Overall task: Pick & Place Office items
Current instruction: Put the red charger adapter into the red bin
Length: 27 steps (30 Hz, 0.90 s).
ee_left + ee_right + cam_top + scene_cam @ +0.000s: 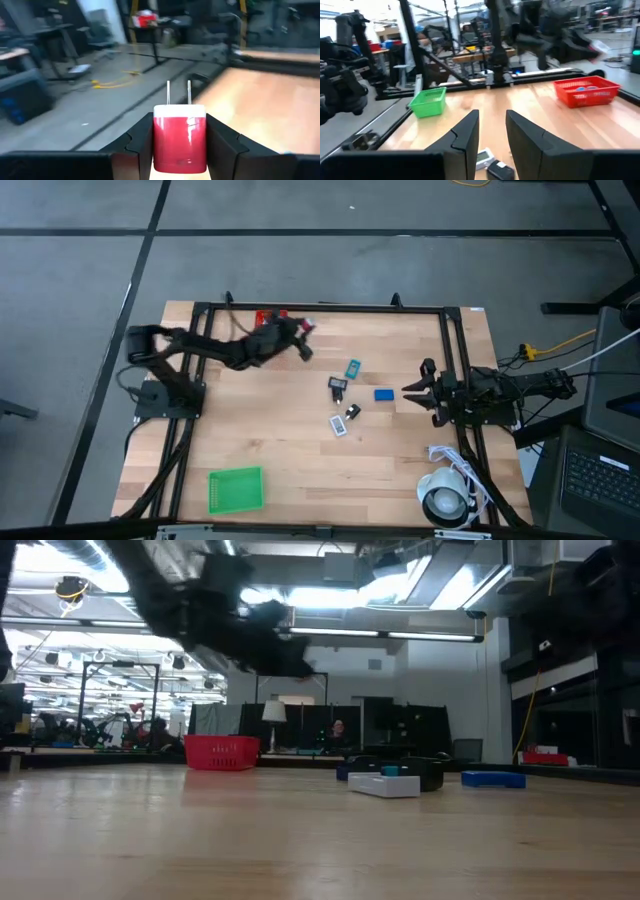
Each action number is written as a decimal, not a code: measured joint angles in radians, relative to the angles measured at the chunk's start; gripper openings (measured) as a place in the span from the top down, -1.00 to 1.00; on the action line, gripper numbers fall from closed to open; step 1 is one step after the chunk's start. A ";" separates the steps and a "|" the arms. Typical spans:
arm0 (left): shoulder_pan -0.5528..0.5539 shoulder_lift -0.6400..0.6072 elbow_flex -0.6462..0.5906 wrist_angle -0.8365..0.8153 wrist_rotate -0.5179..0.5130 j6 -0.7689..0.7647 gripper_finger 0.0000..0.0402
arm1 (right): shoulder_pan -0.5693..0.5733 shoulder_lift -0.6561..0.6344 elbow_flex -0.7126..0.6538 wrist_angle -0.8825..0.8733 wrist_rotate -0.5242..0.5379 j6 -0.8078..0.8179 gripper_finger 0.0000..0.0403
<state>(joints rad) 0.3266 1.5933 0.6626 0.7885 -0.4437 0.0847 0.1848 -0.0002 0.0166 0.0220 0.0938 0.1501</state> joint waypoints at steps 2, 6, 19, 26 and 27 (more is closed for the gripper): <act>0.037 -0.083 -0.061 0.006 -0.001 -0.023 0.37 | 0.000 0.000 0.000 0.008 0.032 -0.001 0.49; 0.114 -0.199 -0.190 -0.028 -0.002 -0.078 0.37 | 0.000 0.000 0.000 0.013 0.067 -0.005 0.49; 0.274 -0.235 -0.299 -0.088 0.105 -0.212 0.37 | 0.000 0.000 0.000 0.015 0.075 -0.057 0.49; 0.351 -0.234 -0.299 -0.212 0.176 -0.295 0.36 | 0.000 0.000 0.000 0.014 0.067 -0.034 0.49; 0.353 -0.234 -0.299 -0.212 0.184 -0.299 0.32 | 0.000 0.000 0.000 0.014 0.067 -0.034 0.49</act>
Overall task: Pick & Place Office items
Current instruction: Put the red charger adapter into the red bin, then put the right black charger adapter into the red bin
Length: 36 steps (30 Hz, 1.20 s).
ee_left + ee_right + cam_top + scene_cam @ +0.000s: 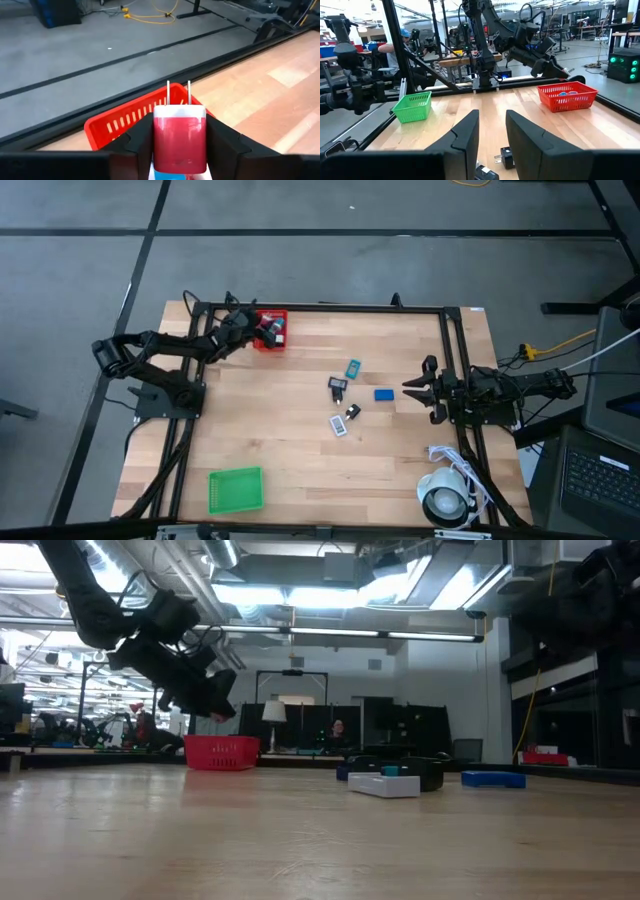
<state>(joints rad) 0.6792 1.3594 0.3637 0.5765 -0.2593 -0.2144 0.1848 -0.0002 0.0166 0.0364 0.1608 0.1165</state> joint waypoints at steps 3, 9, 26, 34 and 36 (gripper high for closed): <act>-0.005 0.000 0.000 0.019 0.016 0.008 0.08 | 0.000 0.000 0.000 0.000 0.000 0.000 0.49; -0.025 0.000 0.000 0.057 0.020 0.017 -0.27 | 0.000 0.000 0.000 0.000 0.000 0.003 0.49; -0.485 0.107 0.390 -0.467 -0.151 0.002 -0.21 | 0.000 0.000 0.000 0.000 0.025 -0.047 0.49; -0.725 0.515 0.856 -0.705 -0.305 -0.231 -0.21 | 0.000 0.000 0.000 0.006 0.045 -0.079 0.49; -0.752 0.618 0.980 -0.782 -0.310 -0.291 -0.21 | 0.000 0.000 0.000 0.006 0.045 -0.080 0.49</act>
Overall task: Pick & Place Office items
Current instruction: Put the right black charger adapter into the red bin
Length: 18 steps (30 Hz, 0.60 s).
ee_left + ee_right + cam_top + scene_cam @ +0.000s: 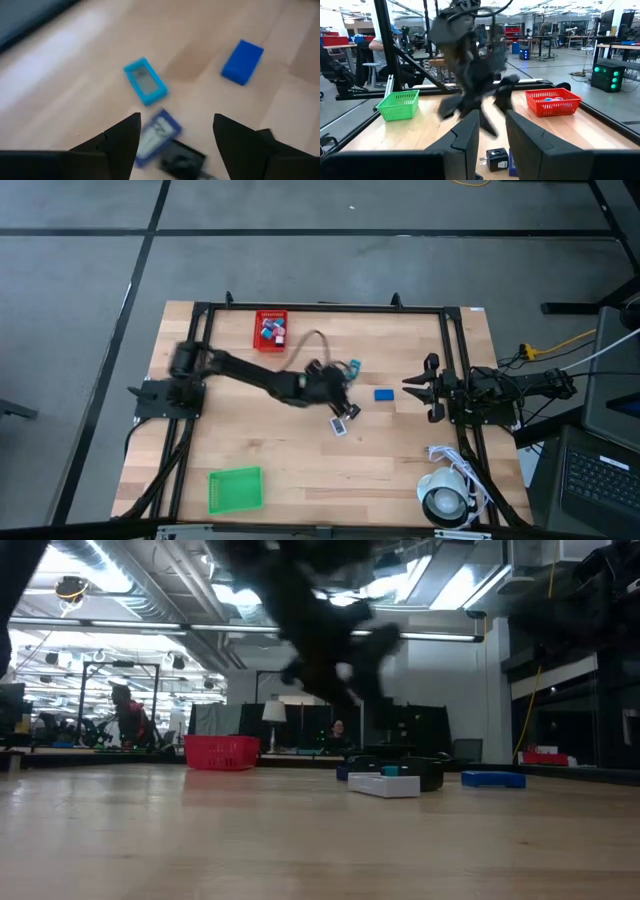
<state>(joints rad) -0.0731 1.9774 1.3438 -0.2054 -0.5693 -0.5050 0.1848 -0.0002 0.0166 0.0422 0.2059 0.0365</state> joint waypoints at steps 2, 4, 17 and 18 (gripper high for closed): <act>-0.018 0.080 0.115 -0.104 -0.035 -0.073 -0.21 | 0.000 0.000 0.000 0.000 -0.002 0.002 0.49; -0.035 0.146 0.215 -0.197 -0.077 -0.131 -0.21 | 0.000 0.000 0.000 0.000 -0.012 0.004 0.49; -0.090 0.286 0.540 -0.584 -0.033 -0.318 -0.21 | 0.000 0.000 0.000 -0.009 -0.068 0.033 0.49; -0.091 0.288 0.540 -0.587 -0.030 -0.324 -0.21 | 0.000 0.000 0.000 -0.010 -0.068 0.033 0.49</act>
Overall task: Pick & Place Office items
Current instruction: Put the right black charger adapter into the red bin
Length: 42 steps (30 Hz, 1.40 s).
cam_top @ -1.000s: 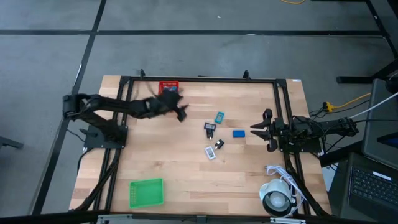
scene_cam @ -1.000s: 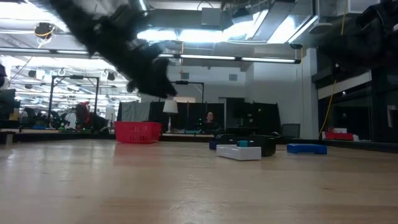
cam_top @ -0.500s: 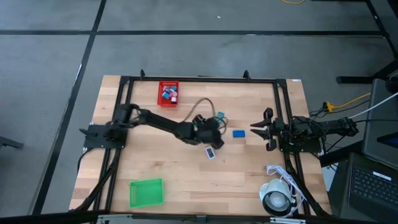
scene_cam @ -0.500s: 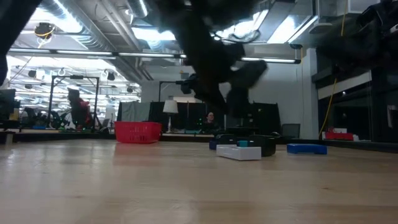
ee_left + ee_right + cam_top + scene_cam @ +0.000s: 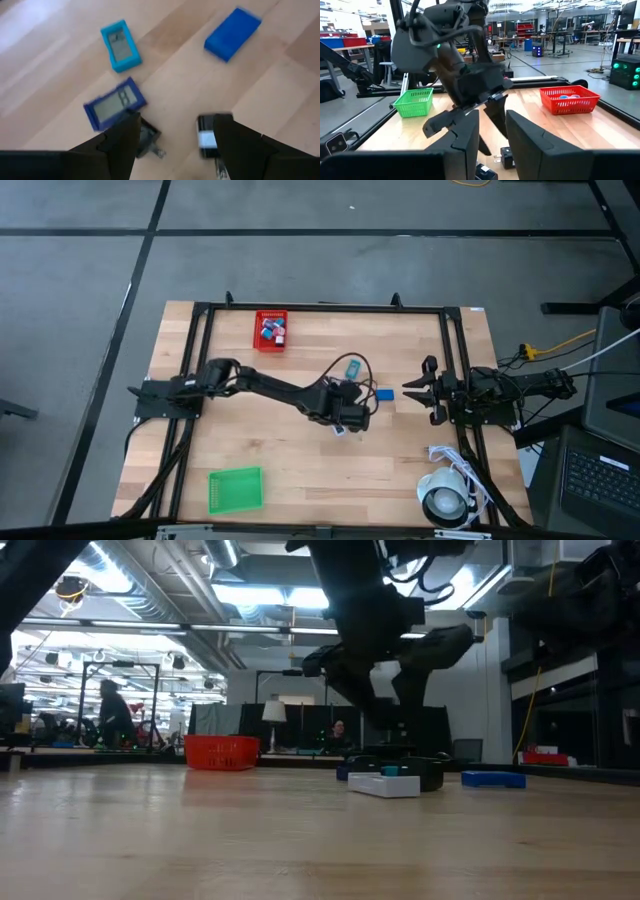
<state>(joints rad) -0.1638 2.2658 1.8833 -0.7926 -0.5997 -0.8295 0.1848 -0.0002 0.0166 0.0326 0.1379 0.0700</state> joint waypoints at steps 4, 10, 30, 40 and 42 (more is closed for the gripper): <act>-0.004 0.013 0.001 -0.010 0.015 -0.025 -0.21 | 0.000 0.000 0.000 0.000 0.000 0.001 0.49; -0.004 0.046 -0.001 0.013 0.069 -0.026 -0.22 | 0.000 0.000 0.000 0.000 0.000 0.002 0.49; 0.016 0.095 -0.002 0.124 0.191 -0.027 -0.24 | 0.000 0.000 0.000 0.000 0.000 0.002 0.49; 0.020 0.127 0.000 0.147 0.170 0.017 0.06 | 0.000 0.000 0.000 -0.003 -0.006 0.004 0.49; 0.017 0.123 -0.003 0.167 0.160 0.065 0.27 | 0.000 0.000 0.000 -0.003 -0.007 0.004 0.49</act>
<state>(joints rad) -0.1464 2.3888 1.8805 -0.6255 -0.4398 -0.7645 0.1848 -0.0002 0.0166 0.0296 0.1307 0.0738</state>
